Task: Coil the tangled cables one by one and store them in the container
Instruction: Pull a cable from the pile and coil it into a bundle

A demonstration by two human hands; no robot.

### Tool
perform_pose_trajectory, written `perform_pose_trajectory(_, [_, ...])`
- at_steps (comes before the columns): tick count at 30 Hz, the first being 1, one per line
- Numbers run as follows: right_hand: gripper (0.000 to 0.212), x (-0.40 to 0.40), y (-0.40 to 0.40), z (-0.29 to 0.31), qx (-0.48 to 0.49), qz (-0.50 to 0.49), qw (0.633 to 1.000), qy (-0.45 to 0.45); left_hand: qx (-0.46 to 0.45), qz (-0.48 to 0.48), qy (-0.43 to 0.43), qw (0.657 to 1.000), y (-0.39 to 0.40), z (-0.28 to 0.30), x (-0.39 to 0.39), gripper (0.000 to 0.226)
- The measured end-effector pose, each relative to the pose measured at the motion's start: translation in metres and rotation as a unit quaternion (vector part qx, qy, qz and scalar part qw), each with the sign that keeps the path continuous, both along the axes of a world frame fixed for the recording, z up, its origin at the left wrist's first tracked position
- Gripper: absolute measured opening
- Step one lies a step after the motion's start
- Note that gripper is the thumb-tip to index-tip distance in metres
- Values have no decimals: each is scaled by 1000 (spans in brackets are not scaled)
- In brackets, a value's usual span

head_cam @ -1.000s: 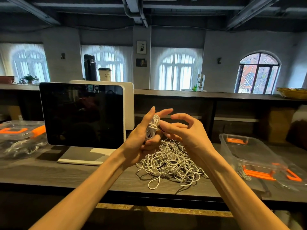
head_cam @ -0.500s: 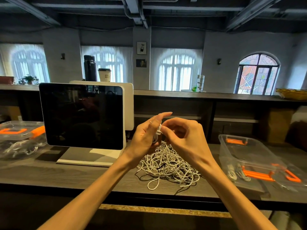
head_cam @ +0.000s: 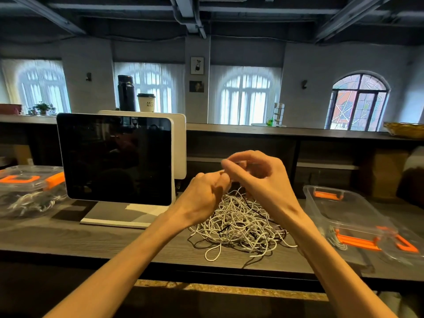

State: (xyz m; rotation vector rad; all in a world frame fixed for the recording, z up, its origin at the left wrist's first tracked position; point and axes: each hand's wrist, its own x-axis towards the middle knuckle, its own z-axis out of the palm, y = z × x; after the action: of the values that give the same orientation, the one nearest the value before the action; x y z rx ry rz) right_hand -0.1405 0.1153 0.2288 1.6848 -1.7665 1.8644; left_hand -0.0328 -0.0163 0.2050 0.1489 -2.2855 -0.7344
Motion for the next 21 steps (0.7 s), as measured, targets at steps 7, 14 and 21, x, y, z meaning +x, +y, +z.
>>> perform_pose_trajectory(7, [20, -10, 5, 4, 33, 18, 999, 17, 310, -96, 20, 946, 8, 11, 4, 62])
perform_pose_trajectory(14, [12, -6, 0, -6, 33, -13, 994, 99, 557, -271, 20, 785, 2, 9, 10, 58])
perform_pose_trajectory(21, [18, 0, 0, -14, 65, 60, 996, 33, 583, -310, 48, 750, 7, 15, 16, 51])
